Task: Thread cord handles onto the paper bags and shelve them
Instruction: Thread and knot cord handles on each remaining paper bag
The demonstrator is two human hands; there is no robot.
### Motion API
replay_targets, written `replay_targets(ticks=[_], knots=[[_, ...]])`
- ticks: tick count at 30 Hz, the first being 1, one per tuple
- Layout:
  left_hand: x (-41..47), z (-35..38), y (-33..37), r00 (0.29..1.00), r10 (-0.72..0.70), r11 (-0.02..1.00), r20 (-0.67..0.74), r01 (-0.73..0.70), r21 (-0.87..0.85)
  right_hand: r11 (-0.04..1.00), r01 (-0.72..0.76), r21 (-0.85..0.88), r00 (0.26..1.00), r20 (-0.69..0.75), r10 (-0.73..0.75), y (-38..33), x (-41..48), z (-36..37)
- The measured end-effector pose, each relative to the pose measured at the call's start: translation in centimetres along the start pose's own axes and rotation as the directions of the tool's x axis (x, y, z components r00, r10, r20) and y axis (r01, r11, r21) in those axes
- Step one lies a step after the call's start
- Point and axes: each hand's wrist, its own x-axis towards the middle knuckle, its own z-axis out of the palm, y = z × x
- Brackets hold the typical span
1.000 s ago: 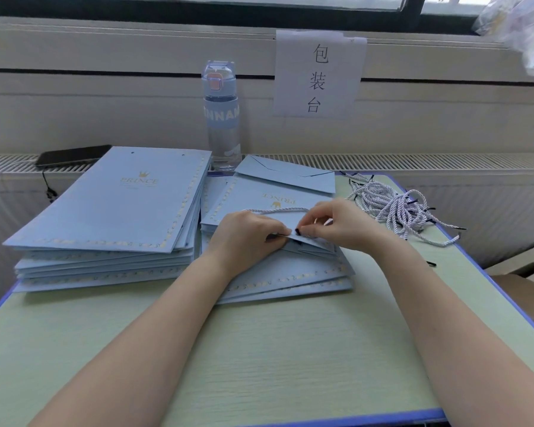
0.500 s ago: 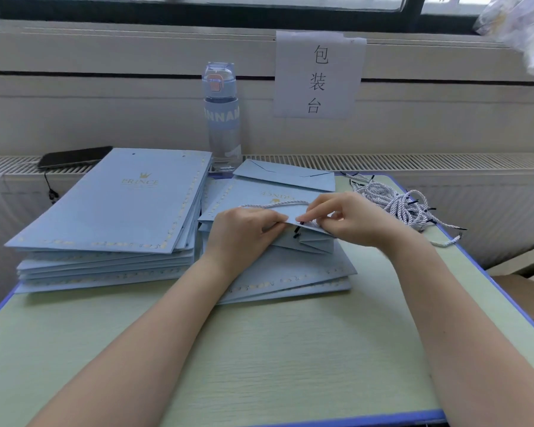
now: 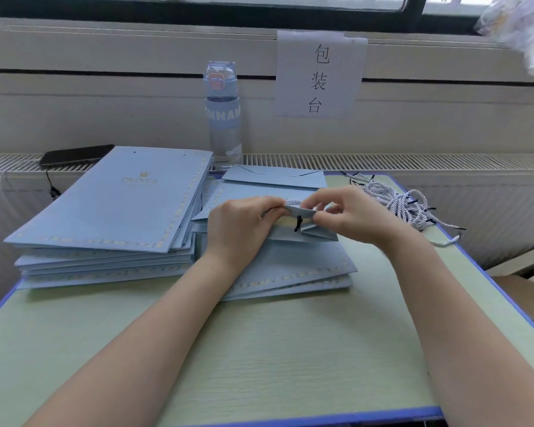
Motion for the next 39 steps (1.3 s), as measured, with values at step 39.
replay_targets(ticks=[39], knots=[[1.0,-0.3,-0.1,0.981,-0.005,1.000,0.196,-0.001,0.031,0.997,0.075,0.024,0.879,-0.474,-0.054,-0.8,1.1,3.0]])
